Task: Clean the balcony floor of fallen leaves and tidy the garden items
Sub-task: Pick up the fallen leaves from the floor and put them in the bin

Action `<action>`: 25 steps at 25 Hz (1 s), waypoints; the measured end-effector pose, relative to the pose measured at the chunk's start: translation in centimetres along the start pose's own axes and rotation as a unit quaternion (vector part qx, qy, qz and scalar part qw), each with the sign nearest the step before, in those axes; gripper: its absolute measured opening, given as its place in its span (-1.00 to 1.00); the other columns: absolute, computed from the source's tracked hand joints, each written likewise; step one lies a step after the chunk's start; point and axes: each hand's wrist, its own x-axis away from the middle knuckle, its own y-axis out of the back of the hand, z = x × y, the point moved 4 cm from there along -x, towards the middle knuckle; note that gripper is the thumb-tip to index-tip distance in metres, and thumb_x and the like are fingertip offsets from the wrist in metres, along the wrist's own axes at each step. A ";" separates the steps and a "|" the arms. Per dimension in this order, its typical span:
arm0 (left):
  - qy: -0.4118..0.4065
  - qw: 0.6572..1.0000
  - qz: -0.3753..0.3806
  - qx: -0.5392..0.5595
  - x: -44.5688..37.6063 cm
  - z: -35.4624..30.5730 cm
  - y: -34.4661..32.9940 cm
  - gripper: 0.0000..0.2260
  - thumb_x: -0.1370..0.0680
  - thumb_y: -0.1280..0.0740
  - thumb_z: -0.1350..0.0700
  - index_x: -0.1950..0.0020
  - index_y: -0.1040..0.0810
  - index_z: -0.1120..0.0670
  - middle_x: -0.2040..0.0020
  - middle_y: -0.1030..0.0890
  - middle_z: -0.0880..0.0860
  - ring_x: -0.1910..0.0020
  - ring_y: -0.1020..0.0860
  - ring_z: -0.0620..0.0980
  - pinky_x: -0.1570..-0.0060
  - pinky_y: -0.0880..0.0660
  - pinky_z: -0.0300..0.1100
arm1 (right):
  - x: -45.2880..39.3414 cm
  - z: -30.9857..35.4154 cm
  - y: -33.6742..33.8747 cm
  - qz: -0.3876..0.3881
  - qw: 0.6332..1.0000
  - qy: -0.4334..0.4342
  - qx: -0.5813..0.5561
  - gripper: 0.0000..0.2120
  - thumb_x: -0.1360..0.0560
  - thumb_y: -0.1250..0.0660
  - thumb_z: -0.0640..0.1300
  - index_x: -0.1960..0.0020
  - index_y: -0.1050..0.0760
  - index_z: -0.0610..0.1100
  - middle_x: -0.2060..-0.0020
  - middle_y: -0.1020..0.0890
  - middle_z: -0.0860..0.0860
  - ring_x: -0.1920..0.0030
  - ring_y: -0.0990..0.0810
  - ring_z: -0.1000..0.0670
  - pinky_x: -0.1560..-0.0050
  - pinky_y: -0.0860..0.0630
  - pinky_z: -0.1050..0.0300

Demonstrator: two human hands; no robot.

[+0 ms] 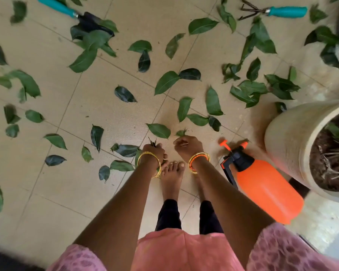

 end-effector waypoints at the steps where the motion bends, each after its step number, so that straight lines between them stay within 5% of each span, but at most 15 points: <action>1: -0.002 1.000 -0.010 0.000 -0.8 -0.1 0.4 -0.67 -0.63 -0.18 0.10 -0.23 -0.44 0.33 0.27 -0.49 0.13 0.37 -0.48 0.07 0.57 -0.43 -0.22 | -1.5 -0.4 0.1 -0.017 0.996 0.042 0.082 -0.78 -0.44 -0.32 -0.30 -0.04 -0.62 -0.14 -0.08 -0.59 -0.11 -0.05 -0.59 -0.09 -0.12 -0.47 0.22; 4: -0.016 0.999 -0.035 0.021 -3.5 0.0 1.4 -0.75 -0.62 -0.19 0.06 0.12 -0.39 0.23 0.41 -0.39 0.11 0.50 -0.40 0.05 0.69 -0.27 -0.31 | -5.3 -1.7 -1.2 -0.001 0.944 0.139 0.300 -0.58 -0.50 -0.28 -0.31 -0.34 -0.43 -0.10 -0.32 -0.33 -0.14 -0.25 -0.41 -0.16 -0.28 -0.41 0.05; 7: -0.020 0.999 -0.040 0.018 -5.2 0.4 1.6 -0.71 -0.59 -0.25 0.05 0.26 -0.33 0.17 0.49 -0.36 0.09 0.56 -0.38 0.02 0.67 -0.24 -0.36 | -7.2 -2.2 -2.1 -0.012 0.905 0.181 0.385 -0.56 -0.51 -0.20 -0.36 -0.36 -0.40 -0.12 -0.36 -0.27 -0.17 -0.27 -0.40 -0.17 -0.24 -0.44 0.00; 11: -0.001 0.999 -0.046 0.022 -5.9 1.5 0.4 -0.79 -0.51 -0.33 0.12 0.23 -0.37 0.18 0.41 -0.40 0.09 0.48 -0.44 0.04 0.52 -0.37 -0.25 | -7.8 -2.3 -0.7 -0.047 0.915 0.206 0.344 -0.67 -0.51 -0.19 -0.36 -0.23 -0.51 -0.21 -0.18 -0.50 -0.18 -0.12 -0.53 -0.22 -0.14 -0.47 0.01; 13: 0.003 0.998 -0.050 0.029 -4.8 1.7 -0.5 -0.83 -0.49 -0.34 0.15 0.16 -0.40 0.21 0.35 -0.45 0.09 0.31 -0.54 0.10 0.24 -0.56 -0.07 | -7.1 -2.7 1.3 -0.088 0.930 0.197 0.296 -0.76 -0.50 -0.24 -0.32 -0.11 -0.59 -0.22 -0.05 -0.58 -0.20 -0.07 -0.53 -0.24 -0.10 -0.50 -0.02; 15: 0.005 0.998 -0.043 0.036 -3.7 1.6 -1.4 -0.84 -0.49 -0.35 0.19 0.19 -0.40 0.21 0.33 -0.46 0.06 0.26 -0.54 0.08 0.08 -0.53 -0.06 | -6.3 -3.8 4.1 -0.160 0.938 0.181 0.250 -0.83 -0.46 -0.32 -0.32 0.00 -0.64 -0.24 0.03 -0.61 -0.21 -0.07 -0.49 -0.25 -0.09 -0.48 -0.09; 18: -0.010 0.999 -0.039 -0.008 -3.0 1.1 -2.5 -0.75 -0.51 -0.34 0.18 0.32 -0.36 0.13 0.37 -0.41 0.04 0.38 -0.38 -0.03 0.19 -0.38 -0.14 | -6.2 -6.0 7.6 -0.229 0.938 0.145 0.218 -0.86 -0.42 -0.38 -0.35 0.04 -0.65 -0.27 -0.12 -0.50 -0.22 -0.17 -0.40 -0.26 -0.21 -0.43 -0.07; 21: -0.022 0.999 -0.026 -0.021 -3.7 0.6 -3.3 -0.79 -0.53 -0.31 0.13 0.27 -0.41 0.14 0.38 -0.45 0.05 0.44 -0.38 -0.03 0.34 -0.35 -0.22 | -7.8 -7.0 8.1 -0.200 0.949 0.118 0.215 -0.85 -0.46 -0.34 -0.34 0.01 -0.64 -0.27 -0.29 -0.39 -0.18 -0.26 -0.35 -0.22 -0.25 -0.34 0.08; 25: -0.003 1.000 -0.006 0.012 -4.0 0.4 -4.7 -0.72 -0.62 -0.17 0.10 0.24 -0.45 0.18 0.44 -0.56 0.03 0.57 -0.48 -0.14 0.51 -0.37 -0.30 | -9.7 -7.0 7.5 -0.203 0.946 0.113 0.225 -0.77 -0.48 -0.25 -0.38 -0.06 -0.60 -0.32 -0.18 -0.49 -0.23 -0.15 -0.43 -0.26 -0.15 -0.44 -0.02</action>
